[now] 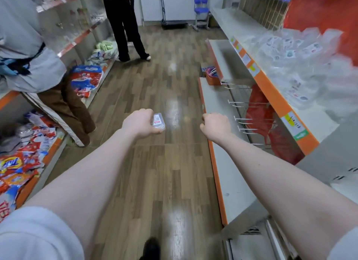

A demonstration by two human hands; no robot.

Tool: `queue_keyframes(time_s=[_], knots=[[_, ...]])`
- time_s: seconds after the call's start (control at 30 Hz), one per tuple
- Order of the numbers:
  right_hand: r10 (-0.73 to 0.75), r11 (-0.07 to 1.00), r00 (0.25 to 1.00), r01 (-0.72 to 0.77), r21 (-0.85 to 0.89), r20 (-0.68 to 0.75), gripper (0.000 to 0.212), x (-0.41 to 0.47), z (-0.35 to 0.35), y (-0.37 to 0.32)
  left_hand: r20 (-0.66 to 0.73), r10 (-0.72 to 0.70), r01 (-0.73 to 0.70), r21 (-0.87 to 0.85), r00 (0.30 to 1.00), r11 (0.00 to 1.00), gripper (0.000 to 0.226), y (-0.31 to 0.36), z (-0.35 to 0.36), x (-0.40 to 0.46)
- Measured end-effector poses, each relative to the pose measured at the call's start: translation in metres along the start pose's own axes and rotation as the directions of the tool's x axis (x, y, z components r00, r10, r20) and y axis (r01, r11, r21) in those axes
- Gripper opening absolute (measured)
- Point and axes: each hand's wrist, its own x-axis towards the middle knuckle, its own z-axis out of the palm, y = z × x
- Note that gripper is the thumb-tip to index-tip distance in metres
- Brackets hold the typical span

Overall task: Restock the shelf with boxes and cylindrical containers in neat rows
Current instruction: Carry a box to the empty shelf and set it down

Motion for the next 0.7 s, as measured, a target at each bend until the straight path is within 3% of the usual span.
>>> queue_keyframes(time_s=[0.4, 0.7], knots=[[0.148, 0.988, 0.988, -0.147, -0.037, 0.041, 0.028, 0.177, 0.038, 0.004, 0.056, 0.158, -0.159, 0.012, 0.986, 0.987, 0.041, -0.025, 0.019, 0.208], [0.261, 0.965, 0.963, -0.26, -0.029, 0.059, 0.031, 0.333, 0.027, 0.003, 0.094, 0.271, -0.274, 0.022, 0.958, 0.961, 0.042, -0.045, -0.02, 0.391]])
